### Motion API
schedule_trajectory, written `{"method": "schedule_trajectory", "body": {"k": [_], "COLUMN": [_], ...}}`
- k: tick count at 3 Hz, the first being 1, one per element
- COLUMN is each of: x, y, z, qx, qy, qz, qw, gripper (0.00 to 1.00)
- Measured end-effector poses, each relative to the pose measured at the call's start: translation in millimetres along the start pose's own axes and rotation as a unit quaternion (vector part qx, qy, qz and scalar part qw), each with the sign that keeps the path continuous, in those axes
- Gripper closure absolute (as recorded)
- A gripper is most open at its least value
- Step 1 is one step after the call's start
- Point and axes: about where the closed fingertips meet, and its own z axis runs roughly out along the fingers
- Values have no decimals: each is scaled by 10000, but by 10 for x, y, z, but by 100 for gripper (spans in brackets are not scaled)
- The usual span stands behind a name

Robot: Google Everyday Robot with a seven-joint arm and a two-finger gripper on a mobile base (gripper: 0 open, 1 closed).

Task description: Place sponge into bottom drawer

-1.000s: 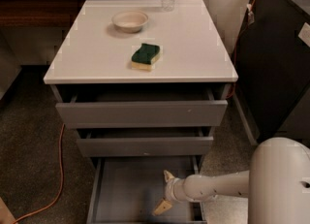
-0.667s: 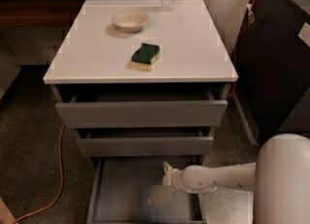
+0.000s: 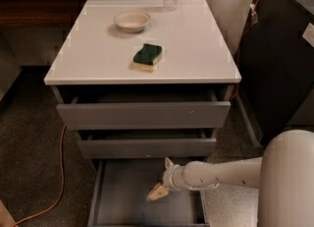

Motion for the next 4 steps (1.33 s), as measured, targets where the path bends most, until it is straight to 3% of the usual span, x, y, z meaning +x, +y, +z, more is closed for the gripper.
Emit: {"method": "schedule_trajectory", "body": {"k": [1, 2, 3, 4], "x": [112, 133, 103, -117], "y": [206, 439, 980, 1240], "z": [-137, -541, -1135, -1446], "qx": [-106, 20, -146, -373], "qy": [218, 231, 441, 532], "qz": [-181, -387, -630, -733], "qw": [9995, 9990, 9969, 9952], "gripper": [0, 0, 0, 0]}}
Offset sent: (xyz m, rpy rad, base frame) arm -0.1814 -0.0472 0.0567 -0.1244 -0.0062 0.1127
